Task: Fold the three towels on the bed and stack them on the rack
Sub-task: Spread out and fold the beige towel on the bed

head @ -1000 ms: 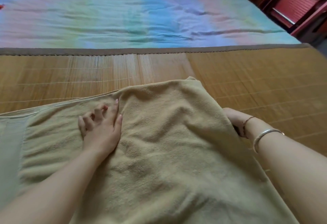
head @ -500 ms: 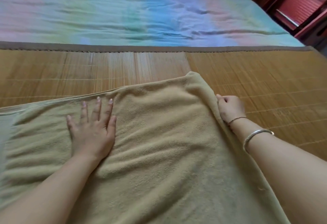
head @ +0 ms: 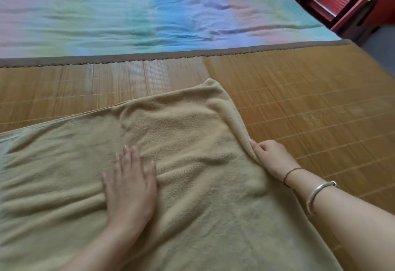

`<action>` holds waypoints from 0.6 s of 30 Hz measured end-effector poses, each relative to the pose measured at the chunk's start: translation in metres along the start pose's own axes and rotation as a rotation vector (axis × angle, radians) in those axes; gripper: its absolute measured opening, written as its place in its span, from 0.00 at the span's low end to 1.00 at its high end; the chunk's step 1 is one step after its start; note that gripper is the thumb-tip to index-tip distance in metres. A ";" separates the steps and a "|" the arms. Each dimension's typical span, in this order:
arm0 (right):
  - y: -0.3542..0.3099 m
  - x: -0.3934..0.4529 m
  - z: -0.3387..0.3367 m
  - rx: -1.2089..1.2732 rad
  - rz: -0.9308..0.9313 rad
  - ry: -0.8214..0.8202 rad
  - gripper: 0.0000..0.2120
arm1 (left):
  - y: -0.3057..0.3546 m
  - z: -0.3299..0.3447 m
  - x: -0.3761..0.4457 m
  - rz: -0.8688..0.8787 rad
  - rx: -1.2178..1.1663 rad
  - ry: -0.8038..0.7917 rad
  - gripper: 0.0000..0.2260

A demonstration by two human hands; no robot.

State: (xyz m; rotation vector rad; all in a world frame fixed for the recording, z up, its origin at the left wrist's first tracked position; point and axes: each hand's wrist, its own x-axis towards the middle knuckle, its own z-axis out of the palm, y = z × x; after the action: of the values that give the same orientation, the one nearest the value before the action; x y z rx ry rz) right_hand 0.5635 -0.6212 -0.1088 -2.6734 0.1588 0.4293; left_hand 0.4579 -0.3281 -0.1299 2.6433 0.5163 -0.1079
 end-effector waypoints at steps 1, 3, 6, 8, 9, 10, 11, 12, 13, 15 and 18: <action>0.004 -0.002 0.000 0.006 -0.022 0.062 0.27 | -0.003 0.007 -0.006 0.015 0.044 0.009 0.32; 0.015 0.000 -0.001 0.017 -0.010 0.205 0.26 | -0.008 0.018 -0.007 0.038 0.118 0.063 0.33; 0.024 0.010 0.002 -0.092 0.045 0.275 0.27 | -0.011 0.027 0.001 0.034 0.155 0.090 0.35; 0.028 0.012 0.005 -0.104 0.066 0.265 0.29 | -0.011 0.031 0.002 0.034 0.184 0.070 0.35; 0.030 0.009 0.003 -0.092 0.089 0.260 0.31 | -0.011 0.031 0.004 0.034 0.203 0.060 0.35; 0.033 0.003 0.000 -0.073 0.107 0.251 0.33 | -0.010 0.029 0.004 0.032 0.222 0.049 0.35; 0.038 -0.004 -0.002 -0.057 0.102 0.234 0.34 | -0.009 0.026 0.004 0.025 0.231 0.033 0.35; 0.043 -0.015 -0.005 -0.038 0.083 0.211 0.34 | -0.008 0.023 0.004 0.026 0.235 0.017 0.36; 0.050 -0.029 -0.007 -0.025 0.063 0.181 0.33 | -0.004 0.019 0.000 0.048 0.237 0.001 0.36; 0.067 -0.065 -0.009 -0.022 0.060 0.131 0.32 | 0.005 0.016 -0.020 0.157 0.224 -0.030 0.35; 0.090 -0.116 -0.003 -0.054 0.097 0.068 0.29 | 0.027 0.023 -0.068 0.314 0.199 -0.109 0.34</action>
State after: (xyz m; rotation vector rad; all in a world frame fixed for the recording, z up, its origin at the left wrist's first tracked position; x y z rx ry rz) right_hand 0.4389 -0.6984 -0.1038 -2.7435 0.3026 0.3783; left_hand 0.4051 -0.3836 -0.1293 2.8547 0.0526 -0.2134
